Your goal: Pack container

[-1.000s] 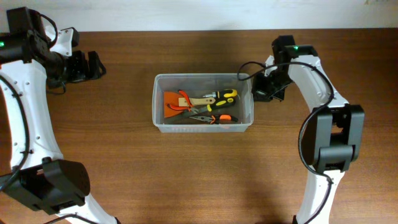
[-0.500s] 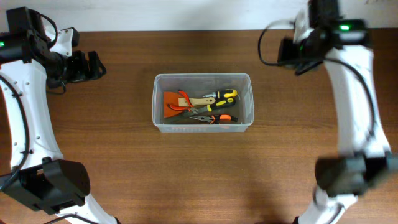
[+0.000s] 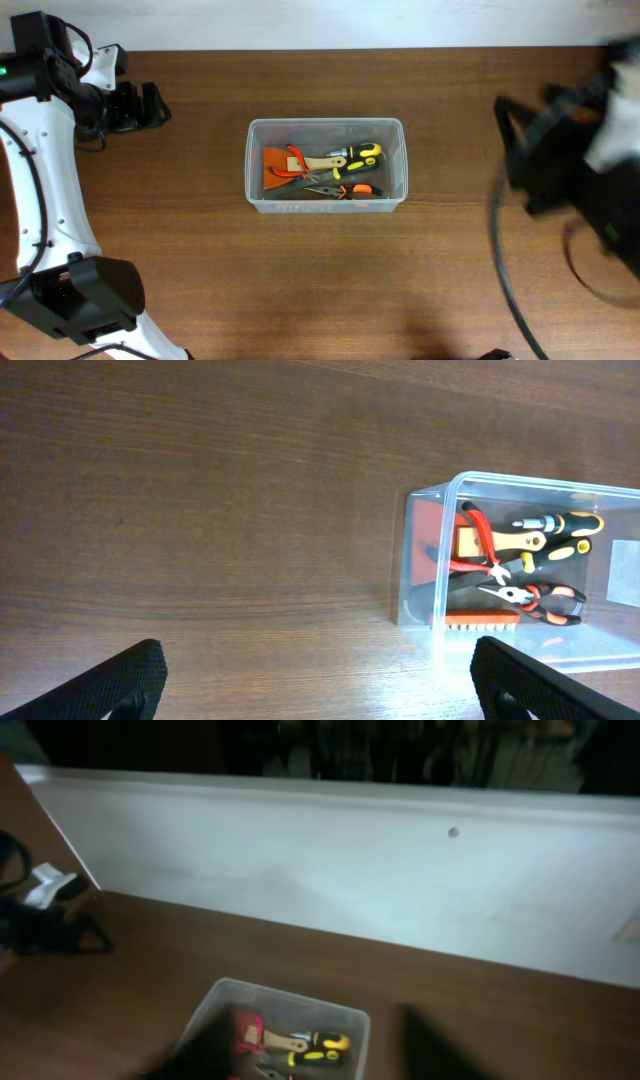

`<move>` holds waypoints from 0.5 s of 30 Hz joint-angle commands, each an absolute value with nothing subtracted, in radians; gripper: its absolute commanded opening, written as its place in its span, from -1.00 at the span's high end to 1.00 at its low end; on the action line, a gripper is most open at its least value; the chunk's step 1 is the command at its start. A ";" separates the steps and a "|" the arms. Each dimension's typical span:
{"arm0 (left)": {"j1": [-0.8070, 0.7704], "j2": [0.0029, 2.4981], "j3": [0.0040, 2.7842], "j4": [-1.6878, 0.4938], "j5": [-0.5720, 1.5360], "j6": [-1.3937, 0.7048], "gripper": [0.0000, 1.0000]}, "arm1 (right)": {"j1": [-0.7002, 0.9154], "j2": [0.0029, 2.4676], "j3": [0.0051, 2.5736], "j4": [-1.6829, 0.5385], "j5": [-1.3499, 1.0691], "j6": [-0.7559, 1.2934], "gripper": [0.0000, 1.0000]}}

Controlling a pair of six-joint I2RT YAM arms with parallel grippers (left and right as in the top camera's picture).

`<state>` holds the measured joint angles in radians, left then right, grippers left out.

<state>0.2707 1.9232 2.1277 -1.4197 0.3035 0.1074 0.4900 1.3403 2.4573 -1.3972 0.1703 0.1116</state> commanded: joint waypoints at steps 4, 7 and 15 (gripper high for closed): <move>0.273 1.932 2.120 -1.422 0.307 0.098 -0.99 | 0.510 1.213 2.454 -1.472 0.338 0.107 -0.97; 0.273 1.932 2.120 -1.422 0.307 0.098 -0.99 | 0.510 1.158 2.454 -1.531 0.490 0.107 -0.97; 0.273 1.932 2.120 -1.422 0.307 0.098 -0.99 | 0.510 1.092 2.454 -1.675 0.641 0.108 -0.97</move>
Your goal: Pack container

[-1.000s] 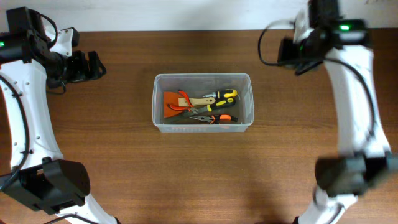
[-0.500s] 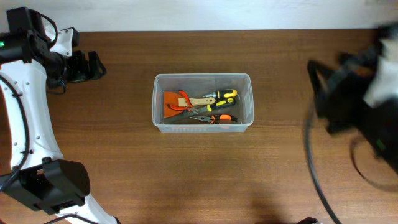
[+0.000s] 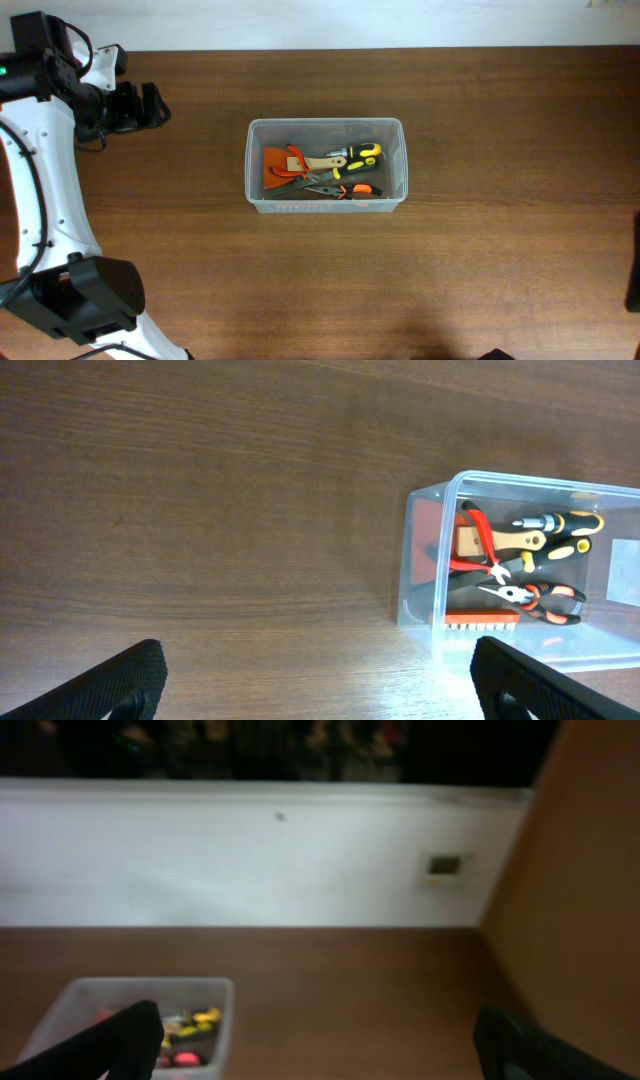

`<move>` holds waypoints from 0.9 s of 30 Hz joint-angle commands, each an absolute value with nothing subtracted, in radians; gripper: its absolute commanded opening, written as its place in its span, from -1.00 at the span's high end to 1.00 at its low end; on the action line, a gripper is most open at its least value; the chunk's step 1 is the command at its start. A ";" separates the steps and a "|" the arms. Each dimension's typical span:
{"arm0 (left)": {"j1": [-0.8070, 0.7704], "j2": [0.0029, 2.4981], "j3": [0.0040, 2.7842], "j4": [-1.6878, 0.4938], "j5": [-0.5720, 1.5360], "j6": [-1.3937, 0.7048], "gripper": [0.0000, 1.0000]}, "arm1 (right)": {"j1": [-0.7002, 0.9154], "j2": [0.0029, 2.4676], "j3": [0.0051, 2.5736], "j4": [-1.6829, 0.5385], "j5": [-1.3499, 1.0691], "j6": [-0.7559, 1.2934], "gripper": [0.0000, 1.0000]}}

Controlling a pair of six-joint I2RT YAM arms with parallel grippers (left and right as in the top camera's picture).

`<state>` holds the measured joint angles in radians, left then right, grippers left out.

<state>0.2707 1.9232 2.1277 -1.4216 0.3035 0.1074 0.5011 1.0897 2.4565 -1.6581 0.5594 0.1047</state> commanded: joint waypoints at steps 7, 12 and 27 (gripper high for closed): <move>0.273 1.932 2.120 -1.422 0.307 0.098 -0.99 | 0.392 1.037 2.395 -1.696 0.458 0.110 -0.97; 0.273 1.932 2.120 -1.422 0.307 0.098 -0.99 | 0.221 0.927 2.234 -1.605 0.262 0.112 -0.97; 0.273 1.932 2.120 -1.422 0.307 0.098 -0.99 | 0.049 0.473 1.098 -0.956 0.089 0.112 -0.97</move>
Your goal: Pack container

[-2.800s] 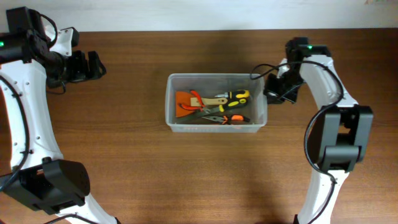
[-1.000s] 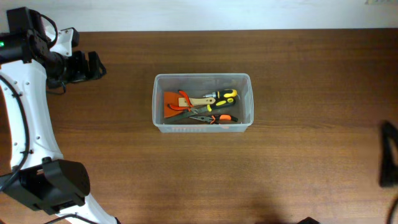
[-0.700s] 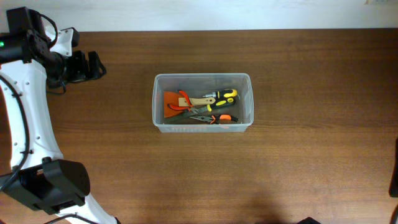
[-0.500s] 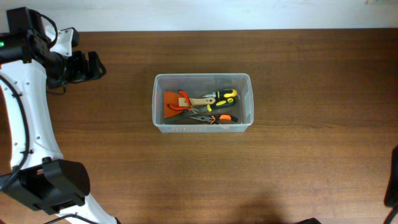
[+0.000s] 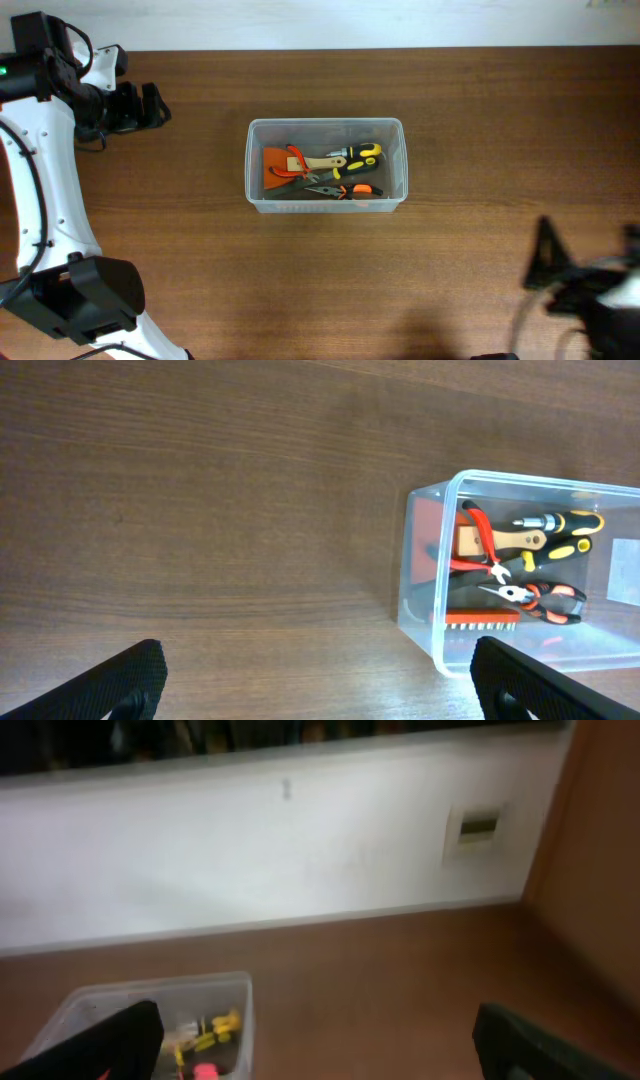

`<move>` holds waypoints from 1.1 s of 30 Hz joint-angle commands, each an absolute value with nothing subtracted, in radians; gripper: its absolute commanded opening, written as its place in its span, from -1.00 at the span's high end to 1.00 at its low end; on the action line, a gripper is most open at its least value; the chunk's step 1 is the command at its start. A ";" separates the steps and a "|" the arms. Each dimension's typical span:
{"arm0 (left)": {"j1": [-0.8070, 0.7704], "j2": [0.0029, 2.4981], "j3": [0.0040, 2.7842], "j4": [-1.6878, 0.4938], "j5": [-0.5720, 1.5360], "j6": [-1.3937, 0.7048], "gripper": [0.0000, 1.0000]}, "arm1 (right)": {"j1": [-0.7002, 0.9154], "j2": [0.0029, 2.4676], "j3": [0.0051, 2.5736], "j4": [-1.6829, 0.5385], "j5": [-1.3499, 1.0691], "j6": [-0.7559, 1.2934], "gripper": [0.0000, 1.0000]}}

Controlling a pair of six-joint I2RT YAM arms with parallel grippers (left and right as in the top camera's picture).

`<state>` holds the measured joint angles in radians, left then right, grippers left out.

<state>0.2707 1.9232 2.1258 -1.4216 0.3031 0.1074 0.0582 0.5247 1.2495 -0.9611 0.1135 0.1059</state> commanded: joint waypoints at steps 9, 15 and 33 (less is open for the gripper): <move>0.273 1.932 2.120 -1.422 0.307 0.098 -0.98 | -0.025 0.280 0.523 -0.553 0.101 0.105 -0.97; 0.273 1.932 2.120 -1.422 0.307 0.098 -0.99 | -0.028 0.107 0.262 -0.382 0.101 0.105 -0.97; 0.273 1.932 2.120 -1.422 0.307 0.098 -0.99 | -0.028 0.003 0.108 -0.355 0.173 0.105 -0.97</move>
